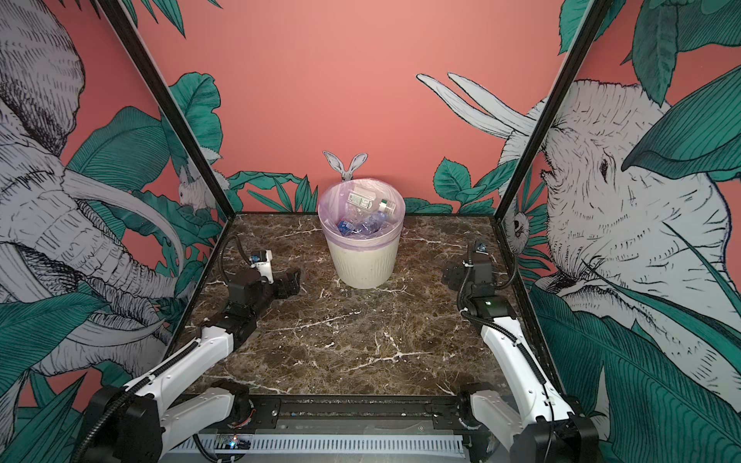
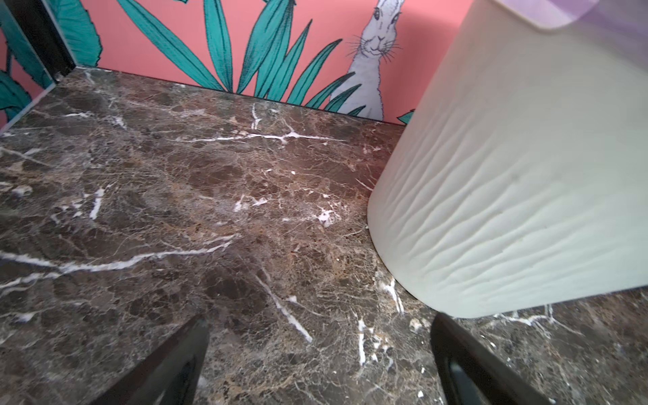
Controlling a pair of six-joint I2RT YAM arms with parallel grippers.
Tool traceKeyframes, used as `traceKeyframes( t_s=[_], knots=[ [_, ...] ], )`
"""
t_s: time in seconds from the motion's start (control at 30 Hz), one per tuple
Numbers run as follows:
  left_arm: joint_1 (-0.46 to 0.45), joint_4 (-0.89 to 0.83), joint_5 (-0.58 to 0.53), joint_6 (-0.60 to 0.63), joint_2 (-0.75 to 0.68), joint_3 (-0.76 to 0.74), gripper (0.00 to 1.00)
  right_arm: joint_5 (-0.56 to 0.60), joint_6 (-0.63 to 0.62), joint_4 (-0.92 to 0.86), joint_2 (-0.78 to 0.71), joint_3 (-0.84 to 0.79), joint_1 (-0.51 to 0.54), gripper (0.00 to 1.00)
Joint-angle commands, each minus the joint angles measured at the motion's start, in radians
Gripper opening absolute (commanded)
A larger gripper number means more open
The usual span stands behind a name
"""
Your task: Throw the plastic bottles in the bin
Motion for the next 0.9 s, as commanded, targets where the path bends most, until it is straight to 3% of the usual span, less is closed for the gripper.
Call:
traceKeyframes(
  t_s=[0.0, 0.2, 0.5, 0.6, 0.87],
  knots=[
    [0.02, 0.034, -0.01, -0.031, -0.022, -0.025, 1.0, 0.017, 0.034, 0.049, 0.032, -0.027, -0.023, 0.99],
    [0.067, 0.085, -0.023, -0.048, -0.065, -0.073, 1.0, 0.024, 0.043, 0.096, 0.081, -0.054, -0.049, 0.99],
    [0.13, -0.012, -0.117, 0.106, -0.078, -0.018, 0.97, 0.14, -0.007, 0.178, 0.156, -0.078, -0.052, 0.99],
    [0.158, -0.013, -0.082, 0.123, -0.082, -0.001, 0.99, 0.145, -0.039, 0.234, 0.186, -0.084, -0.053, 0.99],
    [0.172, 0.11, 0.041, 0.326, -0.04, -0.042, 1.0, 0.123, -0.216, 0.575, 0.166, -0.258, -0.05, 0.99]
  ],
)
